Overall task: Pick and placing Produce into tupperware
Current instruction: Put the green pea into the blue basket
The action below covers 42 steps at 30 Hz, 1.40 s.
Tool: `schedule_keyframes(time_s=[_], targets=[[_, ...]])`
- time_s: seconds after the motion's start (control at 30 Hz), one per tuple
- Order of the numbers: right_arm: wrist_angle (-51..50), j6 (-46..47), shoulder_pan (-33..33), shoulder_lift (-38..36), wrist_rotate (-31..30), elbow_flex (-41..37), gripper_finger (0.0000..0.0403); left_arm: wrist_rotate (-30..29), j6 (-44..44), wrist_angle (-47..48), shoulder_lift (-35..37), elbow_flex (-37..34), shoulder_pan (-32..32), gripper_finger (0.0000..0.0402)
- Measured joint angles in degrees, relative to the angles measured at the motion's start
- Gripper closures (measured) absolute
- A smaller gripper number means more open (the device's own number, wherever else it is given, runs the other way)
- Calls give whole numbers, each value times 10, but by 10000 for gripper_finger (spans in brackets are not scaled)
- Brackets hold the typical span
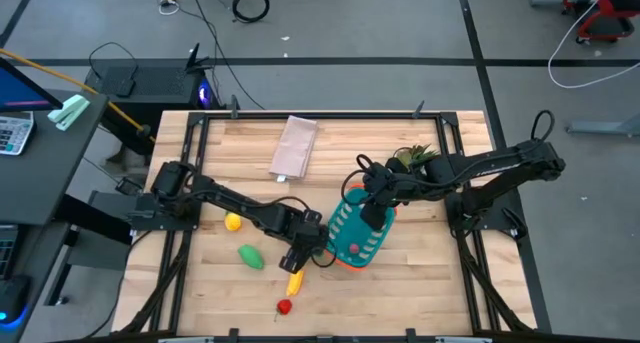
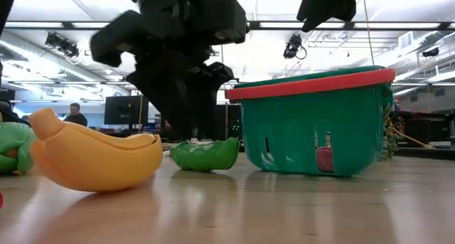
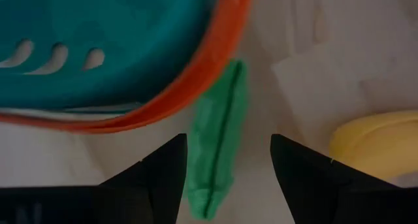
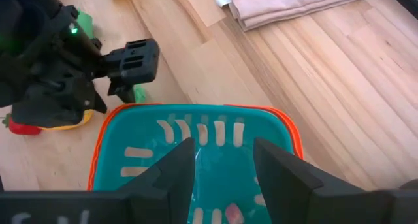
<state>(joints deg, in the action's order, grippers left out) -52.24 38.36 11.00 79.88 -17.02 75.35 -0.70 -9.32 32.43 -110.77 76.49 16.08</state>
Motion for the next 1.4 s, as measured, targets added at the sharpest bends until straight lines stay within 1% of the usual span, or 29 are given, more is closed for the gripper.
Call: schedule_keyframes(time_s=[0.17,0.33,0.63,0.8,1.03,1.23,1.4], targets=[[0,0,0,0,0,0,240,-4,0,-7,-12,0,7,175],[-1,0,0,0,-4,0,240,-42,-1,-17,-25,0,2,175],[-4,0,0,0,-9,0,240,-42,1,-11,-35,0,-1,175],[-4,0,0,0,-10,0,240,-42,24,-3,-35,0,-1,175],[-4,0,0,0,-10,0,240,-42,30,46,-35,0,-1,176],[-4,-6,0,0,-10,0,240,-42,61,72,-35,0,-1,186],[-4,-6,0,0,-10,0,240,-42,76,68,-35,0,-1,211]])
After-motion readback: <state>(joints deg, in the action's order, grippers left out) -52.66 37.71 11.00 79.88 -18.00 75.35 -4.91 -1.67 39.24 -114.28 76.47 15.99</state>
